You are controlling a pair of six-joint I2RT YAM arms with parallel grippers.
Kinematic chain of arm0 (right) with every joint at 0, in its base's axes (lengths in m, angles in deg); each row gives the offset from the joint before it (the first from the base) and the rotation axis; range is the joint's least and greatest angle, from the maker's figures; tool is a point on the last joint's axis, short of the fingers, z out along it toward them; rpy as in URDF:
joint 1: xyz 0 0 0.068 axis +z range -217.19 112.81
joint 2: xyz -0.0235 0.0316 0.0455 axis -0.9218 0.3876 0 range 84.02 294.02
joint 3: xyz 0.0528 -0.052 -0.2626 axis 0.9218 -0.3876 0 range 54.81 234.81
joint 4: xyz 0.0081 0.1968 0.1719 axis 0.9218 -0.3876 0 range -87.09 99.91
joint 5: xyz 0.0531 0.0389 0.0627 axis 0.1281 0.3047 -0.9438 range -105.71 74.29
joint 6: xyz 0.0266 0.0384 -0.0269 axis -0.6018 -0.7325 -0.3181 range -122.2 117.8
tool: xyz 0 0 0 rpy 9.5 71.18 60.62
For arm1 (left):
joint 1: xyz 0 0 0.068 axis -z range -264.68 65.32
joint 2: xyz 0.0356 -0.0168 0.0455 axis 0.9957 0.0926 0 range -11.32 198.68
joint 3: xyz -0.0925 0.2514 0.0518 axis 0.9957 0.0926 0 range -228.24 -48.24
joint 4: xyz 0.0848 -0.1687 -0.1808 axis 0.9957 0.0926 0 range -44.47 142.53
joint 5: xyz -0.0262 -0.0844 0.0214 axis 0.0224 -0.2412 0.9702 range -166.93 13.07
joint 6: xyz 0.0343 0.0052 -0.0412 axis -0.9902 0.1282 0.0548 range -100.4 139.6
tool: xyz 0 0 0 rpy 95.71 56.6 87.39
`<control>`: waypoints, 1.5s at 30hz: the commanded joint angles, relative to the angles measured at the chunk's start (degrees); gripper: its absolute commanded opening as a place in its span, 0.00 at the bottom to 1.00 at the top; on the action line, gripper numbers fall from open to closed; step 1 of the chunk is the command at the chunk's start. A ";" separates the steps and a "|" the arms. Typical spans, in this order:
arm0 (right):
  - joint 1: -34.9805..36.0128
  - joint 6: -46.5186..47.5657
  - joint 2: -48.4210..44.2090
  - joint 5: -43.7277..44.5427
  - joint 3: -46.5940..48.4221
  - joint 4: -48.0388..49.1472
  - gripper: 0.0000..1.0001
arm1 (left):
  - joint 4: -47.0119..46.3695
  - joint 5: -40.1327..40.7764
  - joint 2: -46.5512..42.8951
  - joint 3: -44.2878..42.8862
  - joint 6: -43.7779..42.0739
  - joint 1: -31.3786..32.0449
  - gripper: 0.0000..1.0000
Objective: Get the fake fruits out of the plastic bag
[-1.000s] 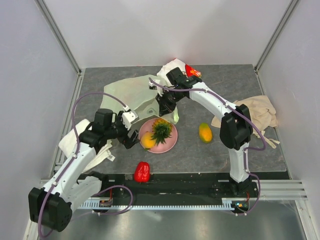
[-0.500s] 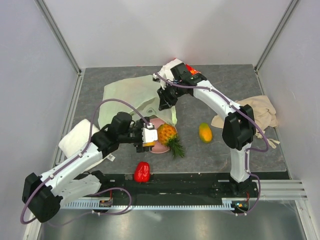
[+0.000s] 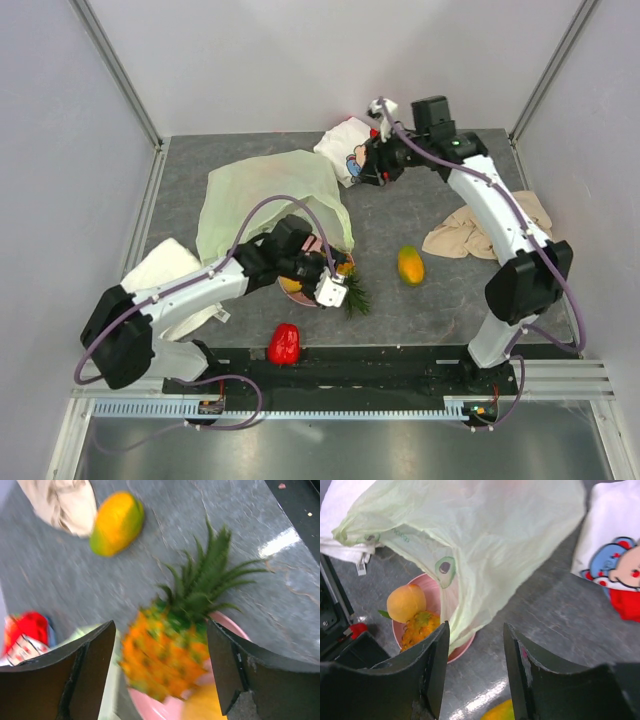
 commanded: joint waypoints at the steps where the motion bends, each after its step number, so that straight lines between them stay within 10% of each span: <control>1: -3.85 -2.00 -3.01 -0.97 -2.89 1.15 0.55 | 8.51 -7.66 4.53 -7.34 -15.88 1.64 0.75; 16: -13.79 -1.38 -5.92 -4.23 -9.23 0.71 0.57 | 40.86 -3.45 23.07 -27.99 -31.00 4.28 0.65; 28: -15.46 -0.42 -4.16 -4.93 -8.78 -2.01 0.58 | 40.18 2.71 31.61 -30.45 -35.67 5.51 0.65; 36: -15.64 3.10 -5.83 1.21 -13.61 -6.49 0.59 | 34.03 2.01 32.14 -32.13 -23.91 5.16 0.03; 45: -15.64 -0.32 -8.38 3.86 -19.51 -7.81 0.64 | 8.69 -4.67 26.70 -36.10 7.27 1.74 0.02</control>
